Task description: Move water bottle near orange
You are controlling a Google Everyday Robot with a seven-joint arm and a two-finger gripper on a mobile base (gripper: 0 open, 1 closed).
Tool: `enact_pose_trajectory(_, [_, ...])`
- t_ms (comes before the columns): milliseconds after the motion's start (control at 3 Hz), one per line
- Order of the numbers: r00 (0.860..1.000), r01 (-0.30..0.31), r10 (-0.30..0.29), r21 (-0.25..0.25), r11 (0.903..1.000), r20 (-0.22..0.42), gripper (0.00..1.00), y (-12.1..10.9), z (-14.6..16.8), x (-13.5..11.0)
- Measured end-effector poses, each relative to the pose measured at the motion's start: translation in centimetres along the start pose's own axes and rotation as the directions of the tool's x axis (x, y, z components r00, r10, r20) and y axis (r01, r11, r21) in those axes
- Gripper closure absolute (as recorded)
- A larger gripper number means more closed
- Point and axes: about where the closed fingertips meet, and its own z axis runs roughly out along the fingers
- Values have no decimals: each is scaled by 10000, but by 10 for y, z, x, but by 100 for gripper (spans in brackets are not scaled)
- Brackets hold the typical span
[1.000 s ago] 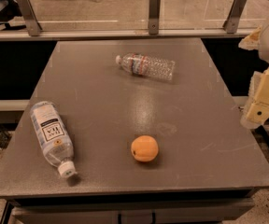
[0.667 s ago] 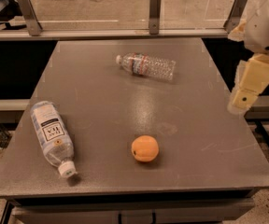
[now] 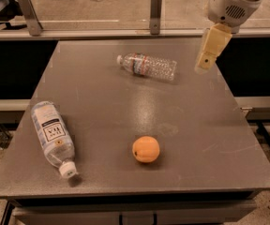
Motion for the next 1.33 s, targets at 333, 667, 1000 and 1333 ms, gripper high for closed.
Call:
enact_pose_trajectory(333, [9995,-178,179,-34,9998,263,0,-32,38,-28])
enact_pose_trajectory(667, [9983,-550,558,-420,9976,182,0,-44,84,-43])
enact_pose_trajectory(1000, [9949,-881,927,-1069,9904,393,0,-39,124,-54])
enact_pose_trajectory(1333, [9950,-880,937,-1393,9863,347,0,-32,147,-64])
